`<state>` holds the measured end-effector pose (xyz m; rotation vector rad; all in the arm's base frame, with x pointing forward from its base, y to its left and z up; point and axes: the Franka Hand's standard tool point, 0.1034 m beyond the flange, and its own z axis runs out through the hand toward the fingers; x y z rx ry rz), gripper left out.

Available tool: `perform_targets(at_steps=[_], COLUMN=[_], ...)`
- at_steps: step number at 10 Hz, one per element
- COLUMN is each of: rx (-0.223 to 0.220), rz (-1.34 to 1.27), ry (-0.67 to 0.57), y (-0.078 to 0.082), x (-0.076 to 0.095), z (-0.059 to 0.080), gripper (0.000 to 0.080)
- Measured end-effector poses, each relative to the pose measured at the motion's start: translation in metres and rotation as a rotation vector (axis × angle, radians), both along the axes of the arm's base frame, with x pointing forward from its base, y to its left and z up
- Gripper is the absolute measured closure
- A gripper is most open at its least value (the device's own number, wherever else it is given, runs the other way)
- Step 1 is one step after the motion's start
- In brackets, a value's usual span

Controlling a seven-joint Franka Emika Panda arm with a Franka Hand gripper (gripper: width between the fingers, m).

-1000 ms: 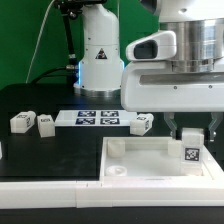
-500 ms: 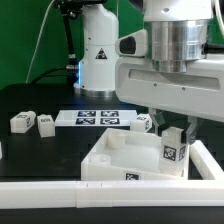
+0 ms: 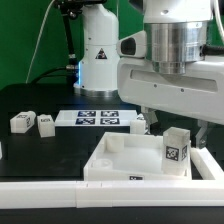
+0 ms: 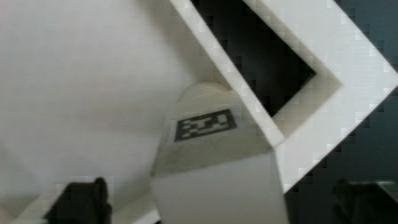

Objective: Assemble one leg

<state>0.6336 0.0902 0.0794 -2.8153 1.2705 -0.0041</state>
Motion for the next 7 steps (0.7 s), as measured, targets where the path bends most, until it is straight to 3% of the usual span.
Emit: perform_targets(at_steps=[7], rx=[0.0], rz=[0.0], ry=[0.0], y=[0.0], x=[-0.0001], z=[-0.0003], gripper=[0.015])
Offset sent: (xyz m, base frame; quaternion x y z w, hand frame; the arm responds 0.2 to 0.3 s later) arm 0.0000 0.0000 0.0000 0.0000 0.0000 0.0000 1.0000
